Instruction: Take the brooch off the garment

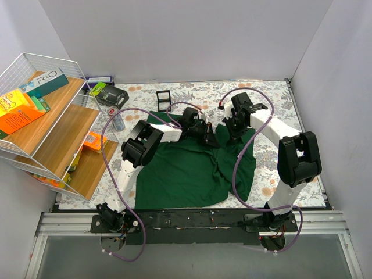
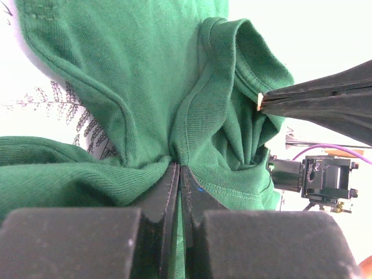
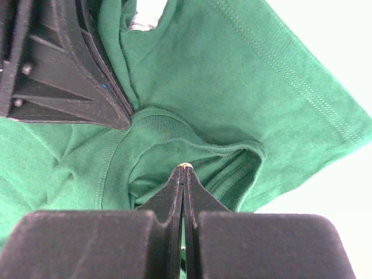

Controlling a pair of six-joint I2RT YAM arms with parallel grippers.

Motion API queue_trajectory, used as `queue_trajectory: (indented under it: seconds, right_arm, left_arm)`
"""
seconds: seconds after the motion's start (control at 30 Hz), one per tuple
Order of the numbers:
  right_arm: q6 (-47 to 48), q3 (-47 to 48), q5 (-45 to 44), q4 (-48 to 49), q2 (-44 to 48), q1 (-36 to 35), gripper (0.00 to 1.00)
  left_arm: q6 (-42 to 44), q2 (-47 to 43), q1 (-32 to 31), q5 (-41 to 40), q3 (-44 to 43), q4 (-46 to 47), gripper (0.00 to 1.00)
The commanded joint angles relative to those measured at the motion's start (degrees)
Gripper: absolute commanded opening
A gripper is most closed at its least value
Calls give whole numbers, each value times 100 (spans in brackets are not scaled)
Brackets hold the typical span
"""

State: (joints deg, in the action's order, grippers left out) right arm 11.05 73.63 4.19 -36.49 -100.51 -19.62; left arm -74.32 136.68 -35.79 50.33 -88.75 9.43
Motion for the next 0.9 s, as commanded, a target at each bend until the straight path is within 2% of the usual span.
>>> queue_trajectory:
  seconds: [0.0,0.07,0.1,0.17,0.27,0.4,0.67,0.87]
  right_arm:
    - [196,599,-5,-288,339,-7,1]
    - [231,802,3,-393,400,45,1]
    - [248,1020,3,-437,444,124,1]
    - [266,1171,12,-534,506,212,1]
    - [310,1338,38,-561,708,449,1]
    - [450,1242,12,-456,1058,853,1]
    - [600,970,21,-174,1455,1513,1]
    - [644,864,65,-51,1552,1900,1]
  left_arm:
    - [225,-326,116,-68,-20,-250,0]
    - [173,-405,125,117,-11,-109,12]
    - [129,-440,142,318,-2,101,23]
    - [120,-590,143,373,16,243,37]
    - [207,-687,143,198,-98,366,47]
    - [856,-336,-15,-268,-792,-387,54]
    - [1667,481,-297,-700,-2083,-873,58]
    - [1799,544,-437,-595,-2103,-1049,60]
